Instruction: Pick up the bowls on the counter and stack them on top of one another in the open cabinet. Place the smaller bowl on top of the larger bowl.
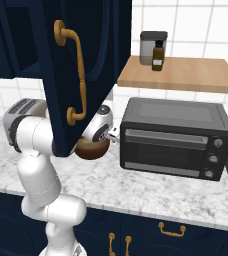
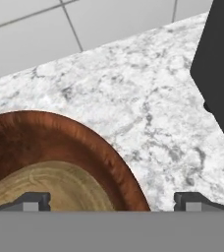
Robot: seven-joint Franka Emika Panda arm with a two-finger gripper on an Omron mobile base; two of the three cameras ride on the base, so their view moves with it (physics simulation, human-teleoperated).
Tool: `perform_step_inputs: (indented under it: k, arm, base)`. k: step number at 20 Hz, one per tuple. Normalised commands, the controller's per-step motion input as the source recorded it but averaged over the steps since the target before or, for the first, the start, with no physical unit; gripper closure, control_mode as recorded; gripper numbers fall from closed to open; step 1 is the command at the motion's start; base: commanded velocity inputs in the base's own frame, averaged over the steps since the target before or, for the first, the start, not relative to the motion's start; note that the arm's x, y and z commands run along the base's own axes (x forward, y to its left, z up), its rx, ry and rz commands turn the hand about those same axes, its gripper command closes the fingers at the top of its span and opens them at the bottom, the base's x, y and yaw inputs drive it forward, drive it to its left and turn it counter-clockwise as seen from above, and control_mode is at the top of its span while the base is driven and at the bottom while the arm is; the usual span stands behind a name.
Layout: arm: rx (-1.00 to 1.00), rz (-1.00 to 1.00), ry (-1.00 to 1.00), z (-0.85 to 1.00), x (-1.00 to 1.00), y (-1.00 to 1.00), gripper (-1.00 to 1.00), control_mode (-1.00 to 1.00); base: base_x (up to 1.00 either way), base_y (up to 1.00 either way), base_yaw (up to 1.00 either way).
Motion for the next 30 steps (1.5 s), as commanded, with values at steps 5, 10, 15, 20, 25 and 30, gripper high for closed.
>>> perform_step_inputs:
  k: [5,10,15,20,25,30]
  arm:
    - [-0.01,0.00,0.00,-0.28,0.00,0.00,-1.00,-1.00]
    - [0.00,0.00,0.00,0.00,0.00,0.00,-1.00,-1.00]
    - [-0.02,0.00,0.00,0.03,0.00,0.00,1.00,-1.00]
    - [-0.02,0.00,0.01,0.05,-0.03,0.00,1.00,-1.00]
    - [-0.03,-0.01,0.00,0.07,-0.30,0.00,1.00,-1.00]
    - [0.00,-0.08,-0.02,0.09,-0.52,0.00,1.00,-1.00]
  base:
    - [0.00,0.00,0.00]
    - [0.00,0.00,0.00]
    - [0.00,0.00,0.00]
    - [0.00,0.00,0.00]
    - [0.00,0.00,0.00]
    - [0.00,0.00,0.00]
